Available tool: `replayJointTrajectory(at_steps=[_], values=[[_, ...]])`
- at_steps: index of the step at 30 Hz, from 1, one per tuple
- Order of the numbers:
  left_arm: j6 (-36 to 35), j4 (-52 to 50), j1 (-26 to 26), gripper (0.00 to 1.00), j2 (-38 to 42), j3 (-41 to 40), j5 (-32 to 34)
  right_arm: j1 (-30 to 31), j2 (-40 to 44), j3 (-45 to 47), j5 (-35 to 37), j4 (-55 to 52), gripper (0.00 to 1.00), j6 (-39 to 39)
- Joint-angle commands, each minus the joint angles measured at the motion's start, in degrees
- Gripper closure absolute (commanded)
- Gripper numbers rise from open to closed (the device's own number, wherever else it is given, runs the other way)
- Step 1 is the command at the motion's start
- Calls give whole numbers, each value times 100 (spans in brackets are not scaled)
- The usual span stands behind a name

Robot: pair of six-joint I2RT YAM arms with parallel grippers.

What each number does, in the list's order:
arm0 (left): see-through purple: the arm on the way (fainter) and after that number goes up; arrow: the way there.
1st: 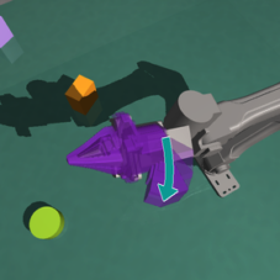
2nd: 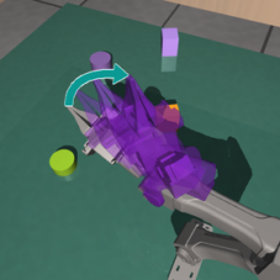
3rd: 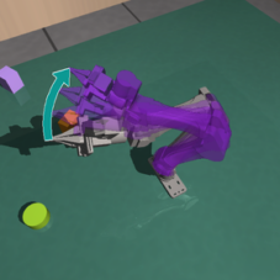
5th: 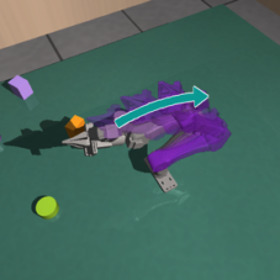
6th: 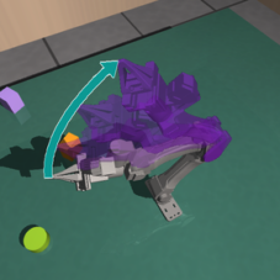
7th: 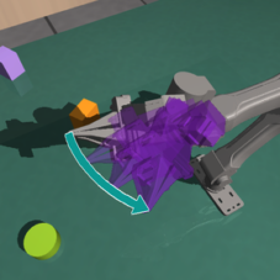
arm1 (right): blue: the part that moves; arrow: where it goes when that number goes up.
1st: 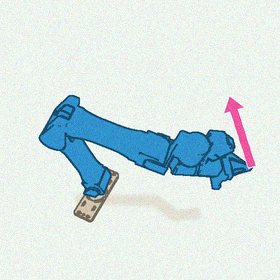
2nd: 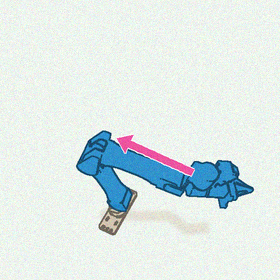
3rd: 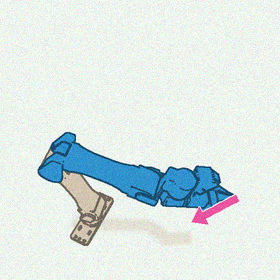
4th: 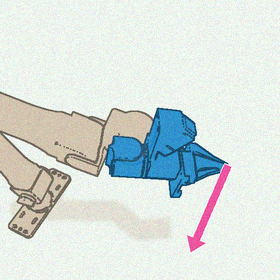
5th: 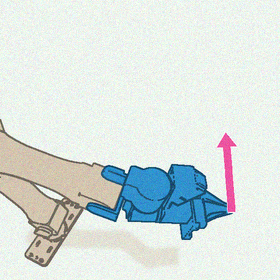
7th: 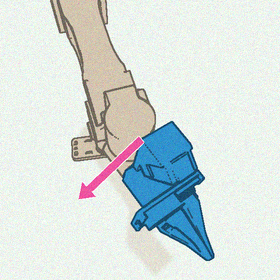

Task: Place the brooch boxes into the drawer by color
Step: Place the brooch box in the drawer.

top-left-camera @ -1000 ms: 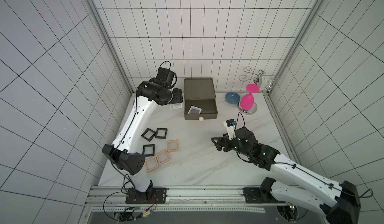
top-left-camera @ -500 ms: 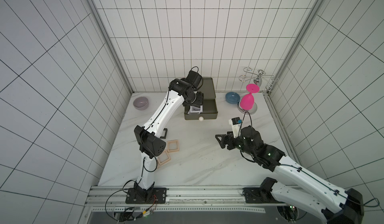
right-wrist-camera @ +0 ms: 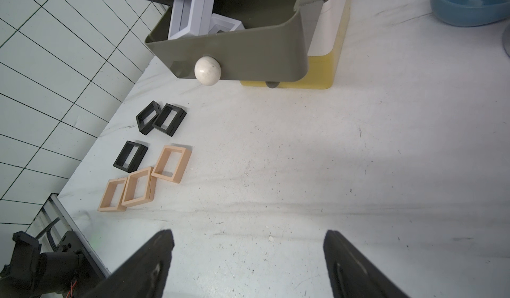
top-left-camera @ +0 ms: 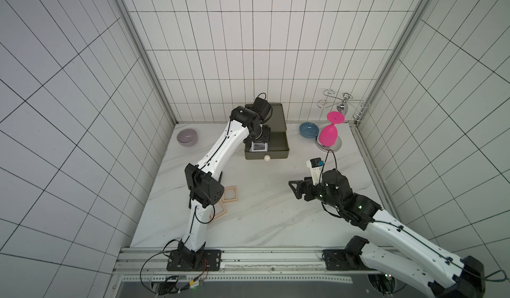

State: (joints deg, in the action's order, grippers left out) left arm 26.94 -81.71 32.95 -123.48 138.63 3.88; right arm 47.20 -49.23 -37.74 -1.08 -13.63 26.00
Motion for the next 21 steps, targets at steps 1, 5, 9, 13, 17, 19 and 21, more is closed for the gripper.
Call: replayJointTrajectory(at_steps=[1, 5, 9, 13, 17, 19, 21], values=[[-91, 50, 27, 27, -97, 33, 180, -62, 37, 8, -32, -99, 11, -6], [-89, 167, 27, 20, -67, 4, 245, -64, 4, -70, -24, -158, 11, -62], [-112, 329, -23, 14, -8, 6, 22, -62, -20, -128, -28, -186, 11, -77], [-72, 399, -116, 12, 57, 26, -81, -62, 6, -198, -15, -256, 11, -86], [-49, 529, -196, 11, 348, 63, -134, -63, 8, -336, -23, -355, 11, -154], [-51, 669, -259, 11, 645, 59, -224, -62, -31, -443, -61, -346, 19, -191], [-40, 775, -347, 10, 971, 21, -269, -62, -129, -604, -180, -274, 33, -158]])
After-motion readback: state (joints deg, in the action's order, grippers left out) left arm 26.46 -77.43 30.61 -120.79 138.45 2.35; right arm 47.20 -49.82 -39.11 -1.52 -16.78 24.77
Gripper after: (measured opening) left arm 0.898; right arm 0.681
